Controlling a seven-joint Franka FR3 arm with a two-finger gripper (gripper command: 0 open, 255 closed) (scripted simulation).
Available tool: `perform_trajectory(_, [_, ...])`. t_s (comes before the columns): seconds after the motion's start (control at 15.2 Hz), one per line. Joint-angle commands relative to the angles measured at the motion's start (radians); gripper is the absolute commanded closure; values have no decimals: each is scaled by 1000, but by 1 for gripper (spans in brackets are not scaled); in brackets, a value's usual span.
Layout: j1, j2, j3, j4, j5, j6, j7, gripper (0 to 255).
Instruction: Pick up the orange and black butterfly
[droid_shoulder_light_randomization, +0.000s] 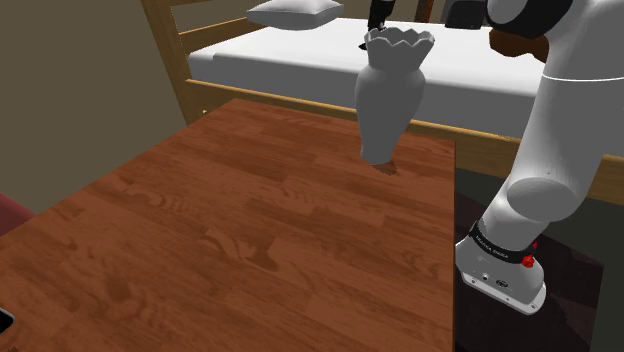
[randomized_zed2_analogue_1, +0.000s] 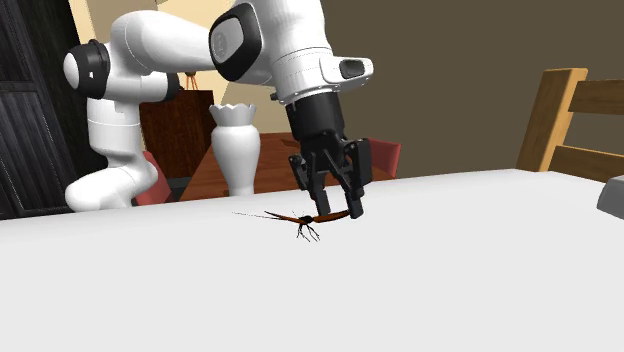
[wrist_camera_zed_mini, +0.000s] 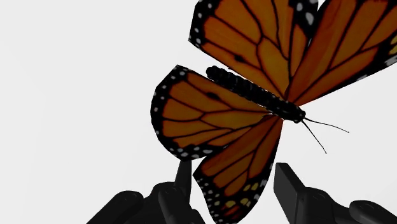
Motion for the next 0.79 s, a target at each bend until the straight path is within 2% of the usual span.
perform_trajectory(0.0, [0, 0, 0, 0, 0, 0, 0, 255])
perform_trajectory(0.26, [0, 0, 0, -2, 0, 2, 0, 255])
perform_trajectory(0.73, [-12, 18, -2, 116, 9, -100, -6, 255])
